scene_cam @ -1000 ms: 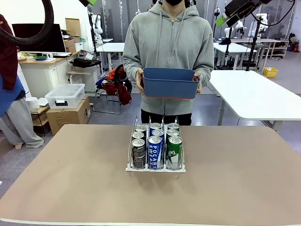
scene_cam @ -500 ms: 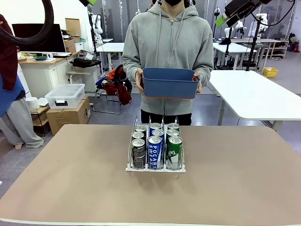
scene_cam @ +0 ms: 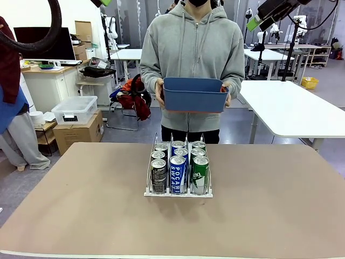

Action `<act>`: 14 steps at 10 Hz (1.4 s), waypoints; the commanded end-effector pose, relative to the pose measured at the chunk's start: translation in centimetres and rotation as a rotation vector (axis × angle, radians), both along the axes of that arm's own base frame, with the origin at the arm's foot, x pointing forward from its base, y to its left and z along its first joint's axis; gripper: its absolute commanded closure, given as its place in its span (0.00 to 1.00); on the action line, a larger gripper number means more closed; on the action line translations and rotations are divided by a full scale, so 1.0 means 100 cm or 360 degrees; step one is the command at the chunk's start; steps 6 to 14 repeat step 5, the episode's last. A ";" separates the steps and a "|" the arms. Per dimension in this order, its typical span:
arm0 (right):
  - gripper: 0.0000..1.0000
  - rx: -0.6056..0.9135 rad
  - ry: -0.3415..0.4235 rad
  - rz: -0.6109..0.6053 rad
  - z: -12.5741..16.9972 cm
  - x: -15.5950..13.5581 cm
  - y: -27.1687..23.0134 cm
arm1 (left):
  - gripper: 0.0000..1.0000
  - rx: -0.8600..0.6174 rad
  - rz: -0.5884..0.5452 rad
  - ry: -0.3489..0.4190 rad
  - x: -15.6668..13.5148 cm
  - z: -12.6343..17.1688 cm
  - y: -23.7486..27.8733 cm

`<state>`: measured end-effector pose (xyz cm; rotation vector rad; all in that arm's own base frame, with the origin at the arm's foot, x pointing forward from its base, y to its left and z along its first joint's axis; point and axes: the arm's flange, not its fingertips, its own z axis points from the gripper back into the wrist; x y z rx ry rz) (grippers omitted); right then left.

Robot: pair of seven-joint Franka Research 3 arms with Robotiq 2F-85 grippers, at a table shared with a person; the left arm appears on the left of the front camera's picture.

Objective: Fill the beverage cans into the dispenser.
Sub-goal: Place the picked Ionic drink in the line of the Automatic Can Dispenser with the same cans.

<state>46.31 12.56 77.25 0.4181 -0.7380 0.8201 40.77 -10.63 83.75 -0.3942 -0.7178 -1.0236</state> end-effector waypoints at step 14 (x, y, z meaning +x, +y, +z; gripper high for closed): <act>0.00 0.0015 0.0003 0.0007 -0.002 -0.002 0.000 | 0.00 0.0000 -0.0002 0.0010 -0.002 0.001 0.003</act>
